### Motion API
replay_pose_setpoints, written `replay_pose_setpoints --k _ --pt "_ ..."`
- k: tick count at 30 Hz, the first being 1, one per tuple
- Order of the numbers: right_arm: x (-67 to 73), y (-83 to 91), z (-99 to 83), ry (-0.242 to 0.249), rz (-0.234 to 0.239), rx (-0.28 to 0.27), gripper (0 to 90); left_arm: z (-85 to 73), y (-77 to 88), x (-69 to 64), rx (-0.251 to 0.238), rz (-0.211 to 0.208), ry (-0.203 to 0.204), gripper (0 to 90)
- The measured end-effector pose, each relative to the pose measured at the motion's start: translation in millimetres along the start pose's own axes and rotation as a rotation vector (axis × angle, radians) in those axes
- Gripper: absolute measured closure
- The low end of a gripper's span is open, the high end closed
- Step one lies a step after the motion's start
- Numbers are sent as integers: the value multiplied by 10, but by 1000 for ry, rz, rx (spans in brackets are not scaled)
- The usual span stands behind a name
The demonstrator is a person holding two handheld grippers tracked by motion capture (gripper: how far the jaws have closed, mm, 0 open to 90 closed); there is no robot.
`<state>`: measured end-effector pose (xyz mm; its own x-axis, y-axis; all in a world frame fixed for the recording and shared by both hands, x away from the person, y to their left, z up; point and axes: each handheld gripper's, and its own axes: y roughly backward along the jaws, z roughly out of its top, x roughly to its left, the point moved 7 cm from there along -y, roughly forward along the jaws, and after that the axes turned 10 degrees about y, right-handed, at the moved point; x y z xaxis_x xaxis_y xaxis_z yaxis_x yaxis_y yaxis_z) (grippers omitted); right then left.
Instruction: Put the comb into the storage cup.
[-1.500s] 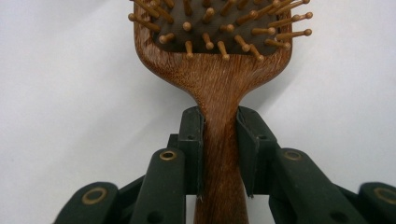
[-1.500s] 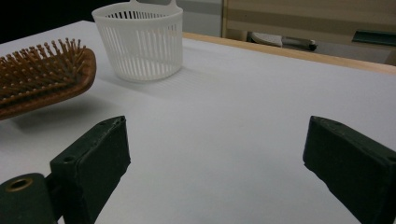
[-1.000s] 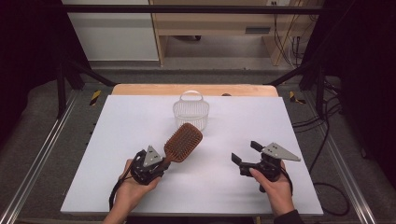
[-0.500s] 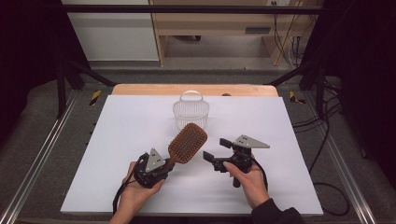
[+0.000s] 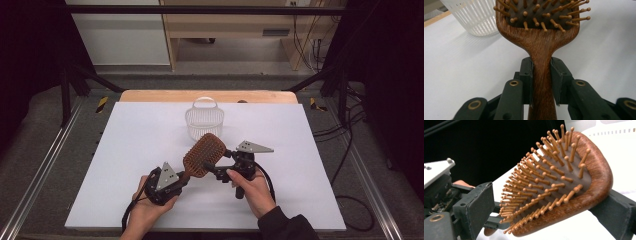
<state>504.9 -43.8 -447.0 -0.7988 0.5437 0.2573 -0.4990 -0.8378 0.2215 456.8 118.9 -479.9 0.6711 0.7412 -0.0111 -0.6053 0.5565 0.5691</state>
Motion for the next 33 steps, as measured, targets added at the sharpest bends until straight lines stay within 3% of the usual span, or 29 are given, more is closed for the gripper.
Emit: replay_pose_setpoints --k 17,20,33 --pt "49 -80 141 -9 8 -40 188 53 39 -68 -66 -64 5 727" --pt "66 -71 199 -36 11 -68 253 56 50 -50 -75 -76 21 727" --pt "178 -98 323 -45 45 -96 434 59 64 34 -95 -74 47 729"
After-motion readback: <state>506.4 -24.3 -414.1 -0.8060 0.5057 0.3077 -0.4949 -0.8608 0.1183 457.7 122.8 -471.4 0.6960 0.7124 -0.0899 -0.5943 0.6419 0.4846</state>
